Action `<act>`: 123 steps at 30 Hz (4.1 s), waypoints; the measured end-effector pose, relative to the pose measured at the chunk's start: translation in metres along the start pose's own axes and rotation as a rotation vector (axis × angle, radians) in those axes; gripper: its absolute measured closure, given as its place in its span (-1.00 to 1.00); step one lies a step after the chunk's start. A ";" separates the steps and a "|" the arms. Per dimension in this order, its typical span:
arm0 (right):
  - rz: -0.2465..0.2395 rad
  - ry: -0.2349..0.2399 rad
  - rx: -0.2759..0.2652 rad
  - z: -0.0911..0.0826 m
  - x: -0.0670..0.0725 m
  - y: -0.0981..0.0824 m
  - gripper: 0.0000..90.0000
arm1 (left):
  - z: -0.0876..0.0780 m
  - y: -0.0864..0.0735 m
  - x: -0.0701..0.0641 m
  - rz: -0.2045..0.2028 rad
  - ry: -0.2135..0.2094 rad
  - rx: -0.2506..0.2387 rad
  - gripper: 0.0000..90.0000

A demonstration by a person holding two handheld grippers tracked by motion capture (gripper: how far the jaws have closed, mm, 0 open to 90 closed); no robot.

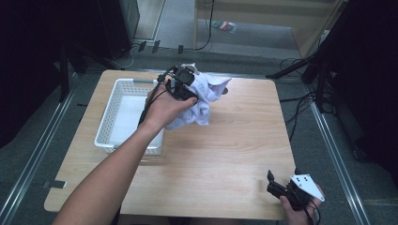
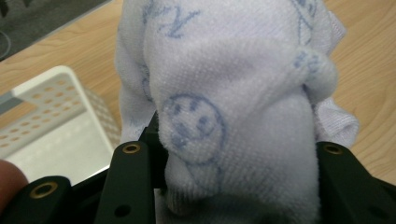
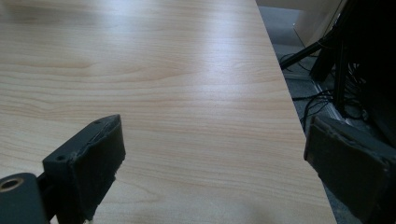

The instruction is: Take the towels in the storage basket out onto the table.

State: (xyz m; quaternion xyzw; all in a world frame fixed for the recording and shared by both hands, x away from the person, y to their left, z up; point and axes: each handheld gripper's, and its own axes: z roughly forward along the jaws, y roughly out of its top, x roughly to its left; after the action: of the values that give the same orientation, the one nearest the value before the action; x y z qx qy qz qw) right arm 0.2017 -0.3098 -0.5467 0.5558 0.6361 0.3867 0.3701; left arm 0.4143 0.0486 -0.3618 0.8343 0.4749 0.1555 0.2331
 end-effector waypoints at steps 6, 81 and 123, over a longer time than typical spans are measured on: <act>0.003 -0.001 0.001 0.000 0.000 0.000 -0.88 | 0.017 0.003 -0.017 0.010 -0.025 0.024 0.17; 0.002 -0.001 0.004 0.001 0.000 0.000 -0.88 | -0.025 -0.135 0.062 -0.171 -0.013 -0.171 -0.99; 0.009 -0.004 0.017 0.001 0.000 0.001 -0.88 | -0.060 -0.334 0.131 -0.319 0.197 -0.487 -0.99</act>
State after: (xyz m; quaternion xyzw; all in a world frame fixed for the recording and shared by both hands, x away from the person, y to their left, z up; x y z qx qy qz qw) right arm 0.2033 -0.3098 -0.5467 0.5627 0.6361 0.3817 0.3646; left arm 0.2107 0.3233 -0.4856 0.6497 0.5689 0.3065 0.4004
